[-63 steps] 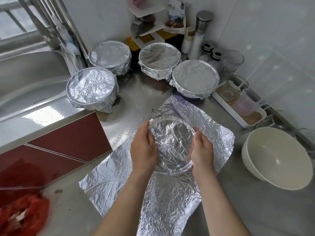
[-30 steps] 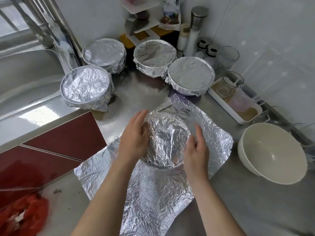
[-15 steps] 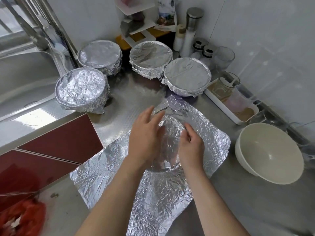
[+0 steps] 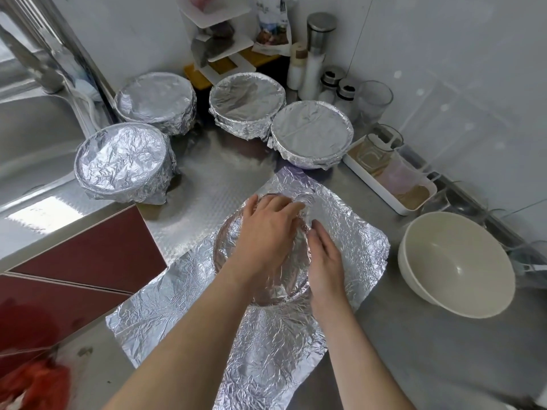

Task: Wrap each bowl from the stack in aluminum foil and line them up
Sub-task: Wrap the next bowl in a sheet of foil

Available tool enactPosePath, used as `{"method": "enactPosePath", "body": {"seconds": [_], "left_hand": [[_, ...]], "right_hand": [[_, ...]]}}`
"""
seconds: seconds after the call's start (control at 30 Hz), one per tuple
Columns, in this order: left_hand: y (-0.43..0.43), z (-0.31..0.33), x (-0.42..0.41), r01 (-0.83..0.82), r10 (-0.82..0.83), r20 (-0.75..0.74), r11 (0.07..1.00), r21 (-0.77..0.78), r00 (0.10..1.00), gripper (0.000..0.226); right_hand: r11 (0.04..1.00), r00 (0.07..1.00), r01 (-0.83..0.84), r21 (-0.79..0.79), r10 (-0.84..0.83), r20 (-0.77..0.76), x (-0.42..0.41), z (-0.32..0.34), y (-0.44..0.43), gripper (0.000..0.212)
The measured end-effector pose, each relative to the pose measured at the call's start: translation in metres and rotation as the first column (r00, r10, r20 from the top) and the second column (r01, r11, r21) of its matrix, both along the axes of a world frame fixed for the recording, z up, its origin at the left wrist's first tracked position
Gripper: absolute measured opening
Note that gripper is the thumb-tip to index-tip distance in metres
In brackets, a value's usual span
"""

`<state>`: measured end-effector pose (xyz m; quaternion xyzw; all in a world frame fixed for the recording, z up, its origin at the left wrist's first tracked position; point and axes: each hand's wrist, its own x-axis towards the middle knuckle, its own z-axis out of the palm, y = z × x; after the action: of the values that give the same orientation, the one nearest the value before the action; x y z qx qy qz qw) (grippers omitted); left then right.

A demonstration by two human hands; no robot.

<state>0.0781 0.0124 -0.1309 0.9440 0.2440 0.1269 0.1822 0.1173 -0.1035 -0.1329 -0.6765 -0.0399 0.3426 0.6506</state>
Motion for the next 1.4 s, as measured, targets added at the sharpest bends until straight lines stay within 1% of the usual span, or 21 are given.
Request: {"method": "enactPosePath", "body": {"seconds": [0.07,0.13,0.23,0.33,0.43,0.57,0.7,0.77,0.87,1.0,1.07,1.1,1.13,1.2,1.23,1.27,1.33,1.4], "left_hand": [[0.001,0.0,0.001,-0.001,0.001,-0.028,1.0,0.005,1.0,0.033],[0.002,0.0,0.002,0.008,-0.008,-0.046,1.0,0.003,0.999,0.029],[0.002,0.002,0.005,0.024,-0.025,-0.088,1.0,-0.011,0.996,0.025],[0.003,0.003,0.008,0.026,-0.029,-0.098,0.999,-0.033,0.995,0.024],[0.005,0.004,0.008,0.033,-0.039,-0.067,0.996,-0.077,0.997,0.027],[0.007,0.003,0.005,0.052,-0.049,0.029,0.993,-0.105,0.998,0.035],[0.01,0.004,0.004,0.103,-0.089,0.088,0.981,-0.166,0.992,0.047],[0.011,0.008,0.003,0.111,-0.091,0.1,0.97,-0.217,0.991,0.051],[0.015,0.019,-0.005,0.056,-0.018,0.134,0.955,-0.29,0.991,0.054],[0.027,0.026,-0.041,-0.162,0.201,0.185,0.965,-0.206,0.962,0.043],[0.027,0.02,-0.063,-0.277,0.314,0.15,0.935,-0.223,0.938,0.042],[0.025,0.017,-0.072,-0.331,0.372,0.108,0.901,-0.279,0.922,0.043],[0.022,0.012,-0.079,-0.377,0.427,0.062,0.851,-0.366,0.902,0.043],[0.014,0.001,-0.088,-0.404,0.501,0.004,0.702,-0.586,0.865,0.046],[0.01,-0.004,-0.088,-0.383,0.53,0.015,0.632,-0.674,0.848,0.046],[0.007,-0.008,-0.087,-0.364,0.563,0.04,0.586,-0.724,0.826,0.045],[0.004,-0.011,-0.081,-0.361,0.622,0.084,0.553,-0.751,0.779,0.04],[0.004,-0.008,-0.077,-0.357,0.639,0.125,0.57,-0.74,0.759,0.034]], "right_hand": [[0.999,0.999,-0.034,-0.006,0.034,0.005,0.004,0.001,0.001,0.043],[0.998,0.998,-0.068,0.007,0.068,-0.001,0.009,0.001,0.002,0.039],[0.996,0.996,-0.086,0.029,0.086,-0.009,0.014,0.002,0.007,0.03],[0.994,0.994,-0.105,0.039,0.104,0.012,0.017,-0.001,0.01,0.027],[0.988,0.989,-0.145,0.056,0.145,0.0,0.019,-0.003,0.01,0.031],[0.98,0.981,-0.194,0.036,0.194,0.018,0.021,-0.004,0.008,0.039],[0.975,0.975,-0.222,0.022,0.221,0.028,0.028,-0.002,0.013,0.032],[0.969,0.968,-0.245,-0.025,0.246,0.041,0.029,0.0,0.015,0.031],[0.945,0.94,-0.312,-0.101,0.323,0.11,0.028,0.004,0.013,0.04],[0.927,0.911,-0.35,-0.135,0.371,0.181,0.032,0.009,0.01,0.045],[0.917,0.898,-0.375,-0.137,0.396,0.192,0.035,0.011,0.012,0.044],[0.915,0.897,-0.38,-0.133,0.4,0.19,0.035,0.011,0.014,0.043],[0.917,0.898,-0.379,-0.123,0.397,0.188,0.036,0.011,0.016,0.042],[0.923,0.908,-0.371,-0.104,0.384,0.169,0.036,0.012,0.018,0.04],[0.924,0.911,-0.37,-0.097,0.381,0.156,0.036,0.012,0.019,0.04],[0.924,0.912,-0.372,-0.093,0.382,0.148,0.035,0.013,0.02,0.039],[0.928,0.918,-0.363,-0.084,0.372,0.141,0.033,0.013,0.021,0.035],[0.942,0.933,-0.329,-0.06,0.334,0.136,0.031,0.014,0.02,0.029]]}}
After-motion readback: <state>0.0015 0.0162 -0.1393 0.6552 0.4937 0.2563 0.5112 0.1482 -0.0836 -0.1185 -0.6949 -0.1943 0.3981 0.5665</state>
